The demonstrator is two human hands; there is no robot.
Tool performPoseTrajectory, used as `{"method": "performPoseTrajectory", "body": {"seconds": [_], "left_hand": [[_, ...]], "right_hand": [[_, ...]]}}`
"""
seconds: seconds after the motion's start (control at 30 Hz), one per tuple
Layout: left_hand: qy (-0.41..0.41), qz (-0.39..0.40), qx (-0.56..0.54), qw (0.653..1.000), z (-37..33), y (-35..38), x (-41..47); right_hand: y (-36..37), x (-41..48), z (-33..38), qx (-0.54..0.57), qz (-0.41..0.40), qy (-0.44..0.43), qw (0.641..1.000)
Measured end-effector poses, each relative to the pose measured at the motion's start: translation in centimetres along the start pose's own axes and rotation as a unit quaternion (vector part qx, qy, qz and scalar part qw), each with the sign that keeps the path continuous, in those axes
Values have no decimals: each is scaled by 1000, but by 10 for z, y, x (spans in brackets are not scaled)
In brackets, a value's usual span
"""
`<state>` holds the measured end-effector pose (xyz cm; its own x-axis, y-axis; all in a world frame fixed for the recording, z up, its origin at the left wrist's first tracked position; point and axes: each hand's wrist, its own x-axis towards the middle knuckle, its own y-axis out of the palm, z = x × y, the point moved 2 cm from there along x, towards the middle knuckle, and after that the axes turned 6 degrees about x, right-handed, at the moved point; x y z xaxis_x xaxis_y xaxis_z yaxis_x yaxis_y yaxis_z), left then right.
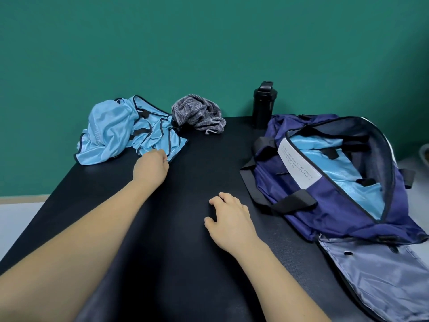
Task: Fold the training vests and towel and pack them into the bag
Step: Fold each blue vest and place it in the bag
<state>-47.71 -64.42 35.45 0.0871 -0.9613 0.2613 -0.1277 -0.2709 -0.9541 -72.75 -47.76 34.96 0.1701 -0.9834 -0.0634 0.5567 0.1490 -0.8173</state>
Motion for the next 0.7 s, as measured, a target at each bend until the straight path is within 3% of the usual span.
{"method": "performPoseTrajectory", "body": {"seconds": [0.37, 0.53, 0.7], "left_hand": [[38, -19, -133, 990, -34, -62, -115], [57, 95, -172, 979, -59, -83, -160], [137, 278, -194, 931, -73, -83, -198]], "right_hand": [[-16, -2, 8, 78, -8, 26, 997], [-15, 2, 12, 144, -69, 6, 987], [-8, 8, 12, 211, -111, 1, 971]]}}
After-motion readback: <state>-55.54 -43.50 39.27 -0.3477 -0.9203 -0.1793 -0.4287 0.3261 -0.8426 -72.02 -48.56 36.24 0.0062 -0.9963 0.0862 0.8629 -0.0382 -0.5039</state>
